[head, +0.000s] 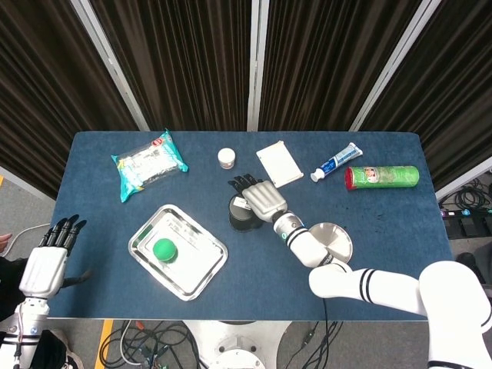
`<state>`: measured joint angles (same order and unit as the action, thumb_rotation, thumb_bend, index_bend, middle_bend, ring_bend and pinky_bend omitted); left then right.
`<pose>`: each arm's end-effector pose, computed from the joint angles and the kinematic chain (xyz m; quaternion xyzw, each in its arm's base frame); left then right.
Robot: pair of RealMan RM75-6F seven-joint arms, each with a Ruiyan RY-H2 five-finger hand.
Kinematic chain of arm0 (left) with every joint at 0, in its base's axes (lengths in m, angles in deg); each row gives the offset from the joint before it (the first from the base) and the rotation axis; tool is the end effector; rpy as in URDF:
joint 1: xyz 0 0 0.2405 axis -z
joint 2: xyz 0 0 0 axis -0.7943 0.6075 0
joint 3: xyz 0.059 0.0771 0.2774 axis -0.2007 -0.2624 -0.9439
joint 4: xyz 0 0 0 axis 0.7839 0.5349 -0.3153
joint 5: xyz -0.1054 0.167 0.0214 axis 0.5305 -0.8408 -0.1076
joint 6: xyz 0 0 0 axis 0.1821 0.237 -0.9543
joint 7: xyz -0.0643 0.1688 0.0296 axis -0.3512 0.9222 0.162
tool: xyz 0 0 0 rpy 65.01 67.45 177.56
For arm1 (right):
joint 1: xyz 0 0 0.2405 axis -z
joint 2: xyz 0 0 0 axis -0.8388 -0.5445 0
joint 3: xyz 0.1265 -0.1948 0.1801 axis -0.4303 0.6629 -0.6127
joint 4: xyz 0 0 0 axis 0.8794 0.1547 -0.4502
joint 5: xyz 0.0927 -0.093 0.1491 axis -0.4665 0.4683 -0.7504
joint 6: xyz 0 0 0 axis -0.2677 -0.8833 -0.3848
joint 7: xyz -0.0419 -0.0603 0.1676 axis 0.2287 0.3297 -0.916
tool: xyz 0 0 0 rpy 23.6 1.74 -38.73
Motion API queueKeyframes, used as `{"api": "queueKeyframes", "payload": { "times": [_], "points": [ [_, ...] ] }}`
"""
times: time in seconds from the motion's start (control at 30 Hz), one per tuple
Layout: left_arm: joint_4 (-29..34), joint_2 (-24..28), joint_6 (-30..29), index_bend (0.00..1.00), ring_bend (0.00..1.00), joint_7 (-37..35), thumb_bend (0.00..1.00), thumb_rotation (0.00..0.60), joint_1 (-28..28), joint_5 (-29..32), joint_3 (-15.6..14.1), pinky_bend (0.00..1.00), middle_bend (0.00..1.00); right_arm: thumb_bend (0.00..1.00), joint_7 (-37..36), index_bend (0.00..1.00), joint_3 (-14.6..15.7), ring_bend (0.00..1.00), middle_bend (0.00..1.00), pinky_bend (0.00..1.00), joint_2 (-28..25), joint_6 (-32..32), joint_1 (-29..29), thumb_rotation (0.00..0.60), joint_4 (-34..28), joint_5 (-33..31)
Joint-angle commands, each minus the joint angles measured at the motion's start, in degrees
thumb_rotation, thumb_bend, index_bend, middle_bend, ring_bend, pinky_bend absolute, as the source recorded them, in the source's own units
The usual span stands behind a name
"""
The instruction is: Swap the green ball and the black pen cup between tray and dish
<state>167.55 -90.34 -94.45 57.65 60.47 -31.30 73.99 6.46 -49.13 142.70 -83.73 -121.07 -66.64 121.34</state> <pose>-0.3301 0.2337 0.1337 -0.6180 -0.3969 -0.3929 0.5533 -0.0478 -0.4593 -0.0505 0.7980 -0.3633 0.3319 0.3479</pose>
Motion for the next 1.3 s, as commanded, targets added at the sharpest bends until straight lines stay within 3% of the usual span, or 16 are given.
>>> {"api": "queueKeyframes", "payload": {
  "times": [0.03,0.17,0.4,0.63,0.9,1.13,1.3],
  "points": [
    [0.43,0.10,0.02,0.08,0.00,0.42,0.09,0.600,0.16,-0.28,0.02,0.13,0.02,0.00,-1.41,0.00,0.01,0.00,0.02,0.24,-2.15,-2.15,1.30,0.600,-2.84,1.96],
    [2.04,0.68,0.55,0.08,0.00,1.27,0.09,0.600,0.51,-0.91,-0.31,0.13,0.02,0.00,-3.27,0.00,0.12,0.00,0.02,0.24,-7.12,-6.85,4.53,0.600,-9.01,5.96],
    [5.32,-0.28,4.10,0.08,0.00,2.04,0.09,0.600,3.80,-4.87,-1.02,0.13,0.02,0.00,-8.80,0.00,2.37,0.00,0.03,0.24,-21.56,-18.05,15.61,0.600,-21.38,14.74],
    [6.75,-4.29,11.09,0.08,0.00,5.09,0.09,0.600,8.85,-5.00,-0.23,0.14,0.02,0.00,-20.13,0.00,5.71,0.00,0.04,0.24,-31.95,-27.90,28.07,0.600,-25.49,23.42],
    [3.87,-9.72,19.35,0.08,0.00,6.34,0.09,0.600,14.00,-0.61,1.27,0.18,0.04,0.00,-28.99,0.00,8.75,0.00,0.03,0.24,-35.90,-35.93,37.69,0.600,-24.86,31.20],
    [-1.19,-13.86,23.26,0.08,0.00,7.70,0.10,0.600,16.83,2.91,2.14,0.24,0.07,0.00,-31.46,0.00,8.73,0.00,0.01,0.24,-35.78,-36.39,39.96,0.600,-22.72,33.30],
    [-2.03,-14.28,23.09,0.13,0.06,9.02,0.14,0.600,17.24,4.25,2.23,0.34,0.12,0.00,-32.50,0.00,8.07,0.00,0.01,0.24,-34.94,-35.65,40.36,0.600,-21.35,33.99]
  ]
}}
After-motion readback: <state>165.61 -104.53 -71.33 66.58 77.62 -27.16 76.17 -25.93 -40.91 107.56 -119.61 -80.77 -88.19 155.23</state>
